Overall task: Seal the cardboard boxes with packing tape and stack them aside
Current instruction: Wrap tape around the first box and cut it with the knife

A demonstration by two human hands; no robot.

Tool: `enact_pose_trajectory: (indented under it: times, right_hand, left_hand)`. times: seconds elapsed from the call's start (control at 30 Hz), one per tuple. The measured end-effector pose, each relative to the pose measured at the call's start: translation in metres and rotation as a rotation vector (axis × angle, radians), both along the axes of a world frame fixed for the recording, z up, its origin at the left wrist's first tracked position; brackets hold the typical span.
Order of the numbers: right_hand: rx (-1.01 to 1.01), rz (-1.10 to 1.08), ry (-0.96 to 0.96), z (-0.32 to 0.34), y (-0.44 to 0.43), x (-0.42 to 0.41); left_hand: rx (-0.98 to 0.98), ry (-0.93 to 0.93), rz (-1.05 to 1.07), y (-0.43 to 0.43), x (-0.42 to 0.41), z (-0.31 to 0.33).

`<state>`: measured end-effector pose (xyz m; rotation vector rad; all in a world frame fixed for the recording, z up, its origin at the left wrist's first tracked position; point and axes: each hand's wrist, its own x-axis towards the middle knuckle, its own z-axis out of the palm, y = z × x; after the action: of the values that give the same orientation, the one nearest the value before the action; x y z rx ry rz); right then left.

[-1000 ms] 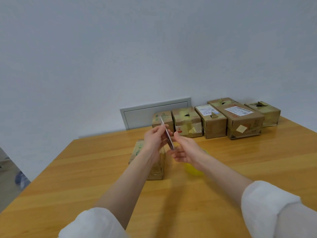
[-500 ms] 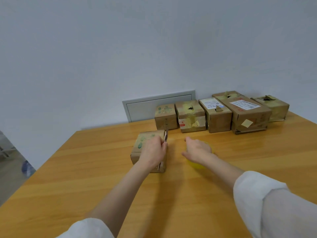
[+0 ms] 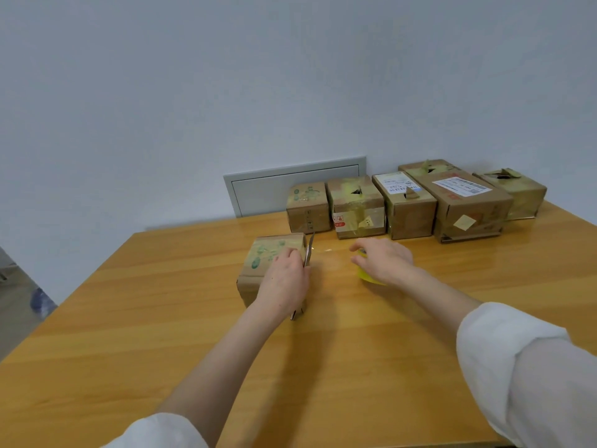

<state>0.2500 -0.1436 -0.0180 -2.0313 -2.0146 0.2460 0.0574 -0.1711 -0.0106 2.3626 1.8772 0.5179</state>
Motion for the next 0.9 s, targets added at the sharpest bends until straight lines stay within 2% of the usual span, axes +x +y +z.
enact_pose_trajectory:
  times: [0.23, 0.47, 0.9]
  right_hand:
    - [0.033, -0.003, 0.021, 0.004, 0.004, -0.019]
    - [0.111, -0.099, 0.092, -0.001, 0.003, -0.027]
    - [0.026, -0.092, 0.055, -0.003, 0.002, -0.032]
  left_hand:
    - [-0.007, 0.054, -0.03, 0.006, -0.022, 0.003]
    - [-0.023, 0.067, -0.07, 0.007, -0.032, 0.003]
    - [-0.017, 0.062, -0.064, 0.008, -0.03, 0.0]
